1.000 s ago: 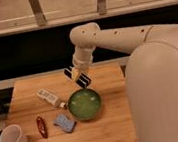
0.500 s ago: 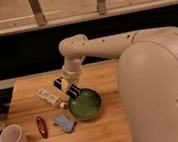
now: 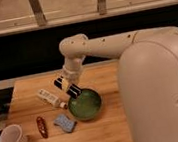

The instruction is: Place the eraser on the white sponge

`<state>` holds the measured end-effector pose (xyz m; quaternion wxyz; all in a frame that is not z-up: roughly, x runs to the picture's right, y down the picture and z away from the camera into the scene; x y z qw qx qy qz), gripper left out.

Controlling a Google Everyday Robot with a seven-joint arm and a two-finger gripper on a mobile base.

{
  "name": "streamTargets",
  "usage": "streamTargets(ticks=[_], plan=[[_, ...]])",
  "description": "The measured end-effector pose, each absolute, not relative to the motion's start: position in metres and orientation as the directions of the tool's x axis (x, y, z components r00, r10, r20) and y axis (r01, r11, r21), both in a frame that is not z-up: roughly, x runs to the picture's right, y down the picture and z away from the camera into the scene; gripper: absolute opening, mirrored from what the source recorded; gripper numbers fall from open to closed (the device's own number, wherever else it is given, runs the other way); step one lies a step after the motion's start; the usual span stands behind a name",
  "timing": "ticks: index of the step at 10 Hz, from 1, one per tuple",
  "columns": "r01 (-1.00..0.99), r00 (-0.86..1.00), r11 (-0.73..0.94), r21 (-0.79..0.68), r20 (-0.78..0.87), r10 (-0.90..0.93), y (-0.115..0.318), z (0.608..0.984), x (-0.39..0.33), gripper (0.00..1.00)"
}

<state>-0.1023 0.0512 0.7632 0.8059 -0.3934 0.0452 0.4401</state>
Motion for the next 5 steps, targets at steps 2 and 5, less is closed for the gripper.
streamTargets(ticks=[2, 5], plan=[[-0.740, 0.619, 0.306, -0.599, -0.428, 0.659, 0.062, 0.765, -0.106, 0.00], [-0.727, 0.640, 0.318, -0.609, -0.433, 0.635, 0.090, 0.750, -0.130, 0.00]])
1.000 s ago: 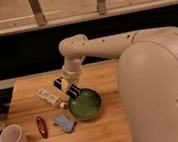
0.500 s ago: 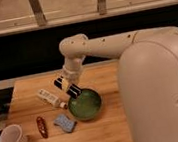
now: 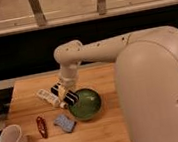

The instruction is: Place the eraser on the white sponge

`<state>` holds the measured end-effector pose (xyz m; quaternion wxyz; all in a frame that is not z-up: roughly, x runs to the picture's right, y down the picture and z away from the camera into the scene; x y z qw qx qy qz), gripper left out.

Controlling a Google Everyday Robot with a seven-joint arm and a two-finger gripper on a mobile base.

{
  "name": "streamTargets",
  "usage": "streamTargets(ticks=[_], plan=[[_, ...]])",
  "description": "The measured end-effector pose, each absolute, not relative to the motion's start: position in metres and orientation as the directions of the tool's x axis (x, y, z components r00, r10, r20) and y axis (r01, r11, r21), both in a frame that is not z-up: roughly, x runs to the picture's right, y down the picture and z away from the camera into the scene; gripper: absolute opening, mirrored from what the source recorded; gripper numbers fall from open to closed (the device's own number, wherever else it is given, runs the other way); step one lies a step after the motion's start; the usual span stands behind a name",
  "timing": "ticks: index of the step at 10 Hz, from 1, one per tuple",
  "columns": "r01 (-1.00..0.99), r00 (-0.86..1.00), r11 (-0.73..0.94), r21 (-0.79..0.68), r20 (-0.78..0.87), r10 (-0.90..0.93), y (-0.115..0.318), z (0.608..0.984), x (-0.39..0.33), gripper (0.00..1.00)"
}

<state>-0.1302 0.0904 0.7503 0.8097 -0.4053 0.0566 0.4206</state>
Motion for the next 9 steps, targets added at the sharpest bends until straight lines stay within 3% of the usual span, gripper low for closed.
streamTargets(ticks=[9], plan=[[-0.664, 0.690, 0.315, -0.678, -0.394, 0.607, 0.141, 0.733, -0.191, 0.00]])
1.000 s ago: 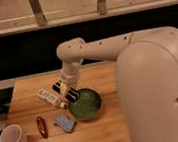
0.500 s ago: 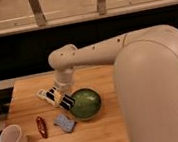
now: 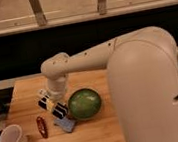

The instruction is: Place the eraser on the white sponge

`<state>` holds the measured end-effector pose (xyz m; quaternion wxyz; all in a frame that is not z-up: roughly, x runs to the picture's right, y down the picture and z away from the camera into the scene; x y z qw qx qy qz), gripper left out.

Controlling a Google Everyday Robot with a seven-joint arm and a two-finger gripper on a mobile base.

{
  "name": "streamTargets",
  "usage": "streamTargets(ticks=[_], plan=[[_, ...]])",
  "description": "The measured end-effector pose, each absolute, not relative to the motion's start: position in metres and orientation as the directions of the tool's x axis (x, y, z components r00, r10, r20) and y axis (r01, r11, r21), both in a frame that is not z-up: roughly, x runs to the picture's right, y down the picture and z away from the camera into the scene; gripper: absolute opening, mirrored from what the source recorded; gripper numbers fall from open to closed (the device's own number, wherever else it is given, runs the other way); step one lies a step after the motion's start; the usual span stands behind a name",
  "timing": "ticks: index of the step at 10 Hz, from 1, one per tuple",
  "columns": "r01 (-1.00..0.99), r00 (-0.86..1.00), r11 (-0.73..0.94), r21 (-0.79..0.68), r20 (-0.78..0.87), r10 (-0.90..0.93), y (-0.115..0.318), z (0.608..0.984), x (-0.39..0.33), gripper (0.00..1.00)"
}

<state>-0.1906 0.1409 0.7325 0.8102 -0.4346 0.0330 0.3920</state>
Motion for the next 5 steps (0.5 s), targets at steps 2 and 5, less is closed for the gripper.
streamTargets(ticks=[2, 5], plan=[[-0.662, 0.696, 0.305, -0.685, -0.410, 0.590, 0.154, 0.739, -0.195, 0.00], [-0.680, 0.682, 0.268, -0.683, -0.453, 0.574, 0.177, 0.758, -0.194, 0.00]])
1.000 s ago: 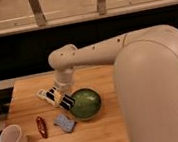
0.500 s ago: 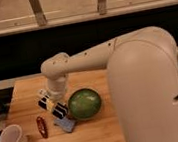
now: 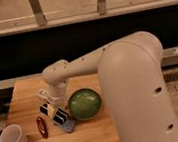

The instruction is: Place the eraser on the white sponge

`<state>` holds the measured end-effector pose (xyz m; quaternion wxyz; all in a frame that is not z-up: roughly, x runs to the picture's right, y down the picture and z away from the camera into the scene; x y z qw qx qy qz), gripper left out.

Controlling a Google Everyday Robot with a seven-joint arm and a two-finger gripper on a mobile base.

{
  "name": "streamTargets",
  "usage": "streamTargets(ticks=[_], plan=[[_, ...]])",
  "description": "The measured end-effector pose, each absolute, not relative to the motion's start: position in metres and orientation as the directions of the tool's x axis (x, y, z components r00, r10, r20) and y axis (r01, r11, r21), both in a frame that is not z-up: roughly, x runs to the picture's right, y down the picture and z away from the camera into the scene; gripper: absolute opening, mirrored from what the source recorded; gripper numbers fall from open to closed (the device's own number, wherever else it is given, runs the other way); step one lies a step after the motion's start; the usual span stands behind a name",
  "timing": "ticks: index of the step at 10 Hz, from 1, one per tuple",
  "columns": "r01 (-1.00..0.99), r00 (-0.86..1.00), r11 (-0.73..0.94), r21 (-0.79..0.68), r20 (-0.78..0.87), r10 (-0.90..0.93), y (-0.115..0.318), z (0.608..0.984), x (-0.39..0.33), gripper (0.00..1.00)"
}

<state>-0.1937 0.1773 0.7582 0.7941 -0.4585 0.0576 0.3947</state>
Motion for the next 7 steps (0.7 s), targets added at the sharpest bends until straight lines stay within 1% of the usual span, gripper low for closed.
streamTargets(ticks=[7], plan=[[-0.704, 0.650, 0.202, -0.681, -0.502, 0.571, 0.200, 0.767, -0.188, 0.00]])
